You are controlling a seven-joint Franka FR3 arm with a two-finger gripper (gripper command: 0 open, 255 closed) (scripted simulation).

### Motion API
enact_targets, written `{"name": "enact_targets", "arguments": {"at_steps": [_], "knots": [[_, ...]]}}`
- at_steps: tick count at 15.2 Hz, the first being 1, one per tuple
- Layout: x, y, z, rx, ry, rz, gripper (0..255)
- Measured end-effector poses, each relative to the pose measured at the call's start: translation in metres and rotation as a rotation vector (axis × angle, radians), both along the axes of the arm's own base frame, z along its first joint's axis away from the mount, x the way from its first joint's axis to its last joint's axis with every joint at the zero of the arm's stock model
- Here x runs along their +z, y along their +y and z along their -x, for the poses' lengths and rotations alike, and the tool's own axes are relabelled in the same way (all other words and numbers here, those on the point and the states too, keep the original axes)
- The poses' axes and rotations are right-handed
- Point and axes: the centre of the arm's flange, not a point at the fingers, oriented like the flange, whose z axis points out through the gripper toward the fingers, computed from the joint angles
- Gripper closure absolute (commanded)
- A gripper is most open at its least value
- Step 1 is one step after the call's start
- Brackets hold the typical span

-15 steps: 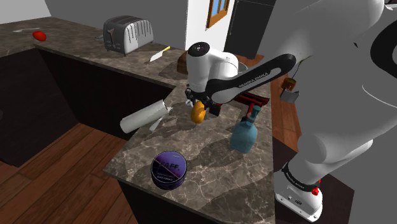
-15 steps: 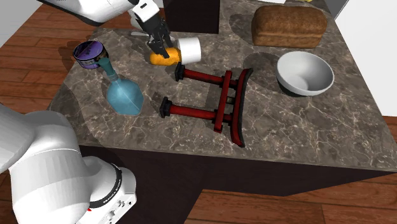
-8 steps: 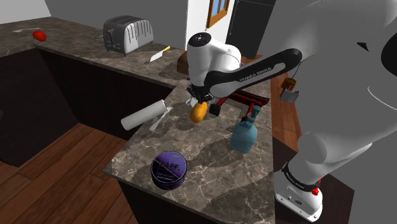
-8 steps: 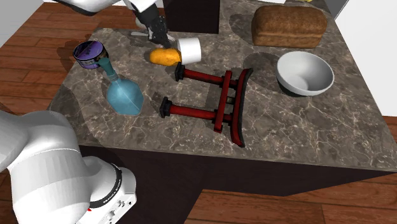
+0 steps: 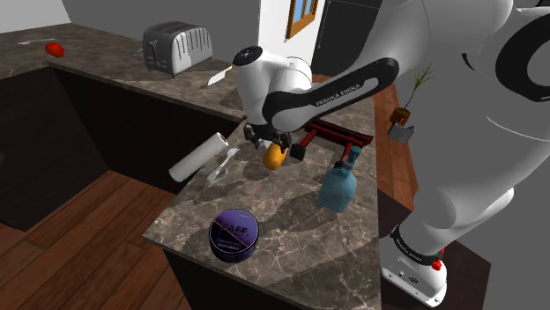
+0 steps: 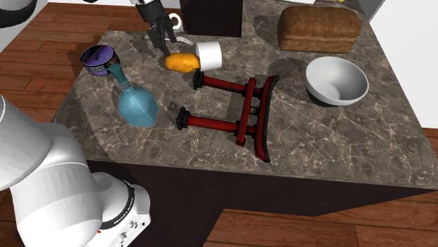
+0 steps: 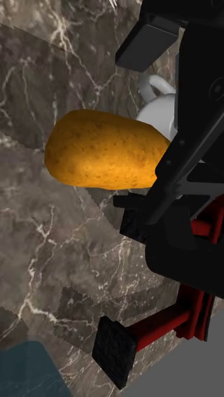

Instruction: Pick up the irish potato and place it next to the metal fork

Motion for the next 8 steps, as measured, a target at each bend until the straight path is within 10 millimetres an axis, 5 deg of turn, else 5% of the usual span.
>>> {"name": "enact_targets", "arguments": {"at_steps": [8], "knots": [[-0.04,0.0,0.002,0.02,0.058,0.011,0]]}}
